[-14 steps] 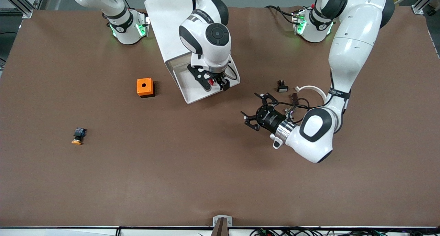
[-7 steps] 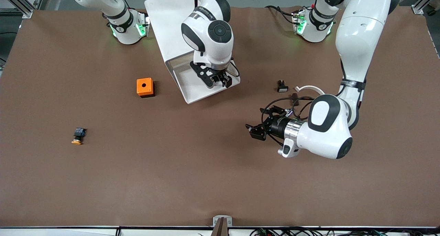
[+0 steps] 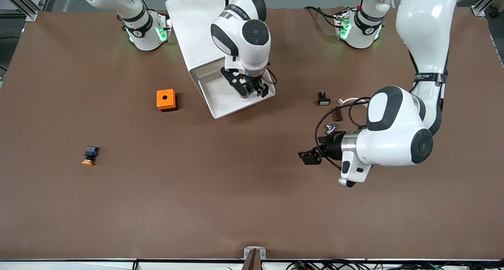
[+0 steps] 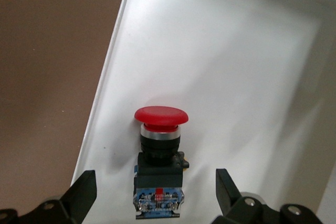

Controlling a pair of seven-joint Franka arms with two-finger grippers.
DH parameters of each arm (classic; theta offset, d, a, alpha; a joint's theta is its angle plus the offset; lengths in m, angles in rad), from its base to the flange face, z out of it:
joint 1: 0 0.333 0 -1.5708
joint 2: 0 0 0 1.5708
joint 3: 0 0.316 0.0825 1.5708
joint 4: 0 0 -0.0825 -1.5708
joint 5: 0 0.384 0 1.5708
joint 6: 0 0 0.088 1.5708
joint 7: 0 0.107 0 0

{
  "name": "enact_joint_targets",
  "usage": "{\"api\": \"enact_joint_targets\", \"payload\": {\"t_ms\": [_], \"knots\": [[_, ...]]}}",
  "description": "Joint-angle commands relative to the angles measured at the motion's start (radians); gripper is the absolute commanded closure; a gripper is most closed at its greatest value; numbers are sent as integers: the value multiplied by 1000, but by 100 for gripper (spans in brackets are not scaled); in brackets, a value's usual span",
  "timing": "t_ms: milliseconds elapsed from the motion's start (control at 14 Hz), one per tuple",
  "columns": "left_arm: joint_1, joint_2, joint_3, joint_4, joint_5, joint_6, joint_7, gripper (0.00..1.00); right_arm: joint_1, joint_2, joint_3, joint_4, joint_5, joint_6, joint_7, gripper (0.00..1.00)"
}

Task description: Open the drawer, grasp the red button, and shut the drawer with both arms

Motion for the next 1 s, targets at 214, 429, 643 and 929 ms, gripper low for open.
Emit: {"api": "enact_joint_targets", "payload": {"t_ms": [214, 429, 643, 929], "knots": [[-73, -21, 5, -34, 141, 105, -30, 0, 21, 3, -10, -7, 2, -5, 14, 0], [-113, -7, 4, -39, 259, 145, -130, 0, 24, 1, -10, -7, 2, -8, 20, 0], [-126, 14, 7, -42, 297, 181, -196, 0, 27, 1, -10, -9, 1, -10, 20, 0], [-131, 28, 7, -52, 396, 180, -191, 0, 26, 5, -10, -9, -4, -10, 9, 45]]}}
